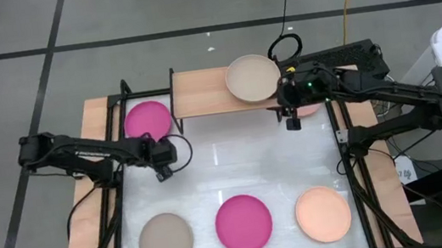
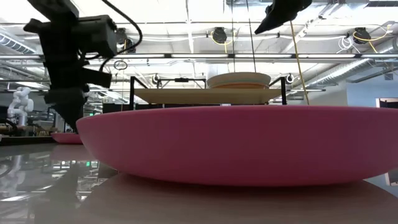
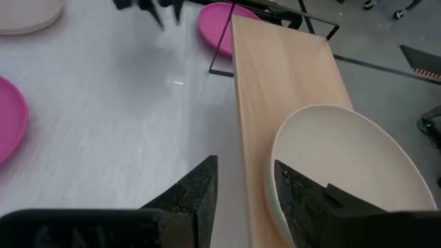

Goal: Place and stack plates onto a shelf
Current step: Stack the light brown plate on top of the light brown plate on the shelf

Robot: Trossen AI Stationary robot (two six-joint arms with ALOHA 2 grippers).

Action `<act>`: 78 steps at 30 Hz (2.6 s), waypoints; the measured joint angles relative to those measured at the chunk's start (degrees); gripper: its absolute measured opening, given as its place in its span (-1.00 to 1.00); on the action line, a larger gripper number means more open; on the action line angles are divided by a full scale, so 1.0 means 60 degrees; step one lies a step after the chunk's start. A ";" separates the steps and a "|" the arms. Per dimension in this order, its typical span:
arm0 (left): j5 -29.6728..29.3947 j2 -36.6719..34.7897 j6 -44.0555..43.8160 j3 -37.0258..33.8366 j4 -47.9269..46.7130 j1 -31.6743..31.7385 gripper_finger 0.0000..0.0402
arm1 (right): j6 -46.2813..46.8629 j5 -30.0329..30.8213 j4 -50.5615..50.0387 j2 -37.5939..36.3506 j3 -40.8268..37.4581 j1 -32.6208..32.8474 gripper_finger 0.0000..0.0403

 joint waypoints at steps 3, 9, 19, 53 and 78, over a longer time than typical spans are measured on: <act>0.2319 0.0016 0.0343 0.0018 0.0463 -0.0193 -0.16 | 0.0003 -0.0013 -0.0106 0.0021 0.0000 0.0000 -0.37; 0.5010 0.0003 0.0346 0.0940 -0.0446 -0.1549 -0.16 | 0.0221 -0.0036 -0.0163 0.0012 0.0000 0.0000 -0.37; 0.4166 0.0552 -0.0914 0.1566 -0.0148 -0.4874 -0.16 | 0.0595 -0.0062 -0.0092 0.0012 0.0000 0.0061 -0.37; 0.2734 0.1541 0.2433 0.5521 -0.2649 -0.3918 -0.95 | 0.0671 -0.0040 0.2930 -0.1367 -0.0004 0.1777 -0.37; 0.4094 0.5538 0.9414 1.4685 -0.1488 0.3829 -0.95 | 0.0172 -0.0062 0.5435 -0.2792 -0.0004 0.1818 -0.37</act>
